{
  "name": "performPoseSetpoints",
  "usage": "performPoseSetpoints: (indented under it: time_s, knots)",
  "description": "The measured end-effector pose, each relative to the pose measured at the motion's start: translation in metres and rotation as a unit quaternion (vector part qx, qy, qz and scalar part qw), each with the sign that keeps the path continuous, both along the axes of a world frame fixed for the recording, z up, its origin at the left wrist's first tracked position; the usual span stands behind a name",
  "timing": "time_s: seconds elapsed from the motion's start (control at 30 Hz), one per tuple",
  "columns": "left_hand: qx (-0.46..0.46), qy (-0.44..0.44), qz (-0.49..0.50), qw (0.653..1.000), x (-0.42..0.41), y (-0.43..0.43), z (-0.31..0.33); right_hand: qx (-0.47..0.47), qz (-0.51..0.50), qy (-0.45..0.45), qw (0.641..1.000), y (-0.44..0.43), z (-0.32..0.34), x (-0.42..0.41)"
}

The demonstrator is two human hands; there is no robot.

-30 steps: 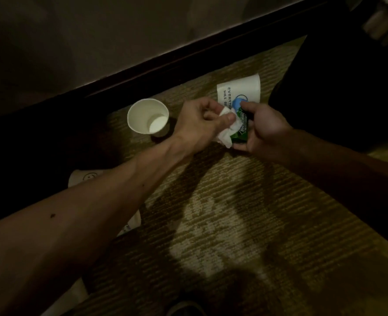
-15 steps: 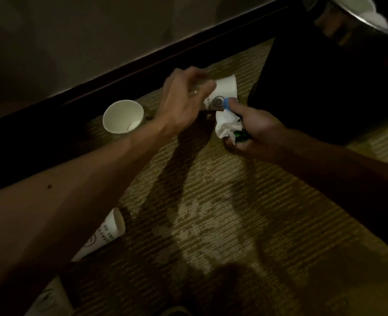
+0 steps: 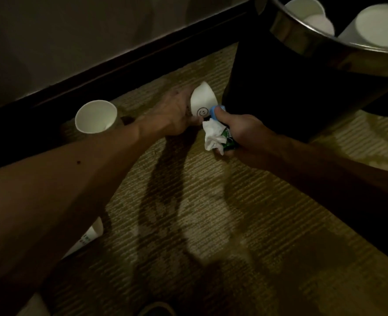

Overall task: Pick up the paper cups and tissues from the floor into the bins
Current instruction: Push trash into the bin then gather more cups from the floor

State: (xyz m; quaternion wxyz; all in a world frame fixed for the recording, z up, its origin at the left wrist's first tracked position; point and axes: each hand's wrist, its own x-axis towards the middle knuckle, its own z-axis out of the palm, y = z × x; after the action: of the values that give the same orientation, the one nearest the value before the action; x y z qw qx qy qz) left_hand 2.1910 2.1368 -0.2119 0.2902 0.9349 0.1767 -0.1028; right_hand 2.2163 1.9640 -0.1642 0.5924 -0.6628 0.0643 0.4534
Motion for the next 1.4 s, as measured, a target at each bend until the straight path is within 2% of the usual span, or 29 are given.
performPoseSetpoints:
  time_s: [0.17,0.23,0.33,0.4,0.47,0.57,0.63,0.73,0.87,1.07,1.13,1.2,1.27,1.3,1.37,1.4]
  knots:
    - [-0.024,0.028,-0.013,0.999,-0.025,-0.022,0.017,-0.026,0.033,-0.003,0.999,-0.01,0.013,-0.002]
    - [-0.04,0.009,0.015,0.999,-0.041,-0.026,0.032,-0.008,0.046,-0.001,0.999,-0.012,0.023,-0.004]
    - [-0.089,-0.062,0.127,0.986,-0.06,-0.028,0.063,0.037,0.059,0.006,0.998,-0.024,0.038,-0.007]
    - [-0.11,-0.13,0.213,0.962,-0.065,-0.028,0.087,0.043,0.08,-0.012,0.996,-0.035,0.046,-0.008]
    - [-0.121,-0.212,0.255,0.936,-0.062,-0.03,0.119,0.048,0.098,-0.035,0.993,-0.047,0.056,-0.007]
    - [-0.109,-0.323,0.215,0.915,-0.045,-0.053,0.168,0.071,0.11,-0.072,0.989,-0.061,0.075,-0.005]
    - [-0.082,-0.358,0.157,0.917,-0.027,-0.076,0.189,0.091,0.11,-0.091,0.986,-0.071,0.087,-0.003]
    - [0.001,-0.32,0.083,0.944,0.008,-0.105,0.204,0.102,0.117,-0.104,0.982,-0.091,0.101,0.001]
    - [0.077,-0.202,0.02,0.976,0.044,-0.131,0.204,0.093,0.119,-0.133,0.98,-0.123,0.111,0.005]
    - [0.206,-0.079,-0.016,0.975,0.072,-0.139,0.196,0.059,0.119,-0.196,0.971,-0.17,0.129,0.018]
    - [0.209,-0.07,-0.025,0.975,0.075,-0.141,0.199,0.064,0.125,-0.221,0.965,-0.183,0.142,0.03]
    - [0.206,-0.15,-0.042,0.966,0.073,-0.146,0.204,0.075,0.094,-0.263,0.957,-0.191,0.155,0.046]
    - [0.135,-0.272,-0.06,0.951,0.07,-0.158,0.213,0.081,0.041,-0.304,0.948,-0.191,0.171,0.067]
    - [0.046,-0.299,-0.067,0.951,0.07,-0.165,0.218,0.076,0.02,-0.327,0.942,-0.189,0.178,0.077]
    - [-0.157,-0.269,-0.076,0.947,0.07,-0.18,0.228,0.028,0.0,-0.396,0.918,-0.181,0.188,0.097]
    - [-0.217,-0.246,-0.076,0.942,0.072,-0.186,0.23,-0.004,0.003,-0.431,0.902,-0.176,0.191,0.105]
